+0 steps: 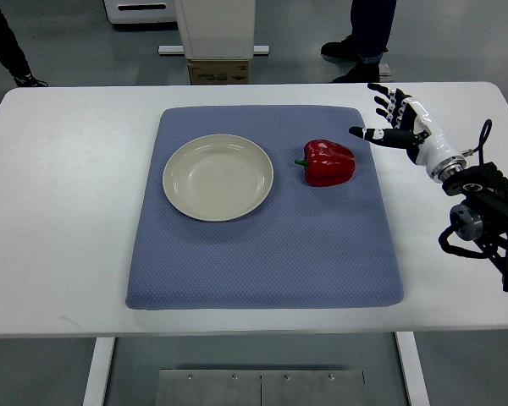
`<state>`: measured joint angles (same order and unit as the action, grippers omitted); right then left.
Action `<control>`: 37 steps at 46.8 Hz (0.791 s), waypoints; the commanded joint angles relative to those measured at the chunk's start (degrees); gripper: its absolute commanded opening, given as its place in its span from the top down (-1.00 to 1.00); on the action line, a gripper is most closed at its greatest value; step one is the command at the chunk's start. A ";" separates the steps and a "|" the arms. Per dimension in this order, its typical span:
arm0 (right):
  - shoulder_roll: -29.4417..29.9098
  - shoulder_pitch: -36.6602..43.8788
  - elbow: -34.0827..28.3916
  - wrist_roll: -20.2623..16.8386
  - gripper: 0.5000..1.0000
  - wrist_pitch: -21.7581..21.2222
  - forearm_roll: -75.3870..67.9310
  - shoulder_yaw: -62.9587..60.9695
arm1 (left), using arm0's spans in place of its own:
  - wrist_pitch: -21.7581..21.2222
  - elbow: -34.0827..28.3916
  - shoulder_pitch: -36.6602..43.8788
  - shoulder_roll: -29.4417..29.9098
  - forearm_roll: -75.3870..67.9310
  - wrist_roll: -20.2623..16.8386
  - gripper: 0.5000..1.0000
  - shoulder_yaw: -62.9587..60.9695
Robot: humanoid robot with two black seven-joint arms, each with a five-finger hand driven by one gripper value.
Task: Place red pepper on plate with right hand
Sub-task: 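Move the right hand down over the red bell pepper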
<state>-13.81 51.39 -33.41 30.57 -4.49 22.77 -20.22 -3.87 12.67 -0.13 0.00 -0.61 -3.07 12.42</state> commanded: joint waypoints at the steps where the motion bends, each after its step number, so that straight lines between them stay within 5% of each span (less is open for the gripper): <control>1: 0.10 1.69 0.01 0.80 -1.00 0.00 0.08 3.95 | 0.00 -0.02 0.04 0.00 0.00 0.00 -1.00 -0.03; 37: 0.36 10.22 0.45 4.23 -1.00 0.35 13.18 22.59 | 0.00 -0.02 0.04 0.00 0.00 0.00 -1.00 -0.03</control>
<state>-13.60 60.98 -33.15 34.78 -4.13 35.62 1.35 -3.87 12.65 -0.17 0.00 -0.61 -3.07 12.41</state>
